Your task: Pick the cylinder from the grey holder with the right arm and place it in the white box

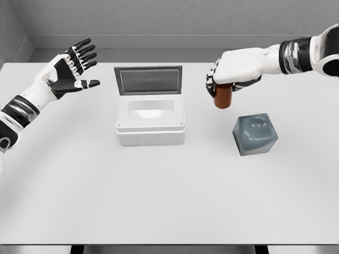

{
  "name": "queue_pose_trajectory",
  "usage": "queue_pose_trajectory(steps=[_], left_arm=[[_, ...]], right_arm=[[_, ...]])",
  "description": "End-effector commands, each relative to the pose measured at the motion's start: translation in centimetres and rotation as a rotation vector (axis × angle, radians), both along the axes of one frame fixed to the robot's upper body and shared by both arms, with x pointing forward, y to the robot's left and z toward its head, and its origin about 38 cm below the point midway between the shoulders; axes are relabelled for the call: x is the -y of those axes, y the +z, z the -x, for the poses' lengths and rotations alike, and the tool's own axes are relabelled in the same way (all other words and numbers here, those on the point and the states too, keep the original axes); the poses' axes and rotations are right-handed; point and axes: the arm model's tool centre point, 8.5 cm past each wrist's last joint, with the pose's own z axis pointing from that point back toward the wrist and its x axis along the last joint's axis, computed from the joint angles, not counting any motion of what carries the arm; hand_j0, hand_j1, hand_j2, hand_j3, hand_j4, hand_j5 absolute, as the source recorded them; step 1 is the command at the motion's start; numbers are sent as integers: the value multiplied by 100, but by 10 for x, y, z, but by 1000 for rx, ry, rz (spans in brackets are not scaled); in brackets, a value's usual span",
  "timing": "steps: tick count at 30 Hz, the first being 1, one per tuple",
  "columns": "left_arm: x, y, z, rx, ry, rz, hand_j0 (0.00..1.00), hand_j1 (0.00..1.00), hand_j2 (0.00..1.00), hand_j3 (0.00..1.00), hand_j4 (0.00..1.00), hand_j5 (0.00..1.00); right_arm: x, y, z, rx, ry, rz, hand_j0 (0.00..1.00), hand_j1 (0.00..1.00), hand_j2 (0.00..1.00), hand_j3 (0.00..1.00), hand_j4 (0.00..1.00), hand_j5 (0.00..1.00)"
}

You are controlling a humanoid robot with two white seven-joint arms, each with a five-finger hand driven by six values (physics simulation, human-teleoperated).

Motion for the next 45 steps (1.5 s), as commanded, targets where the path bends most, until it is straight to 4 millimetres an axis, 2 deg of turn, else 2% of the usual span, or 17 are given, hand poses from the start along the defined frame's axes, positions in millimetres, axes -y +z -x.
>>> queue_pose_trajectory(steps=[1, 6, 13, 21, 33, 36, 45], left_arm=[[0, 1, 0, 1, -1, 3, 100, 100, 100, 100, 100, 100], [0, 1, 0, 1, -1, 3, 100, 100, 100, 100, 100, 100], [1, 0, 1, 0, -3, 3, 100, 100, 100, 100, 100, 100], [0, 1, 1, 3, -3, 3, 100, 100, 100, 100, 100, 100], [-1, 1, 1, 2, -1, 1, 100, 100, 100, 100, 100, 100], [-1, 1, 1, 2, -1, 1, 100, 100, 100, 100, 100, 100], [-2, 2, 1, 3, -1, -1, 100, 100, 100, 100, 100, 100]], right_arm=[[-11, -2, -7, -12, -1, -18, 47, 47, 47, 47, 47, 47], [-31, 6, -10, 3, 34, -34, 47, 47, 47, 47, 47, 47], [-58, 0, -17, -17, 56, -55, 47, 47, 47, 47, 47, 47], [-88, 4, -16, -15, 106, -66, 47, 47, 47, 47, 47, 47], [-102, 11, -12, -2, 140, -72, 48, 48, 48, 48, 48, 48], [-109, 13, -5, 7, 171, -73, 48, 48, 48, 48, 48, 48], [-117, 14, -5, 7, 181, -79, 48, 48, 48, 48, 48, 48]])
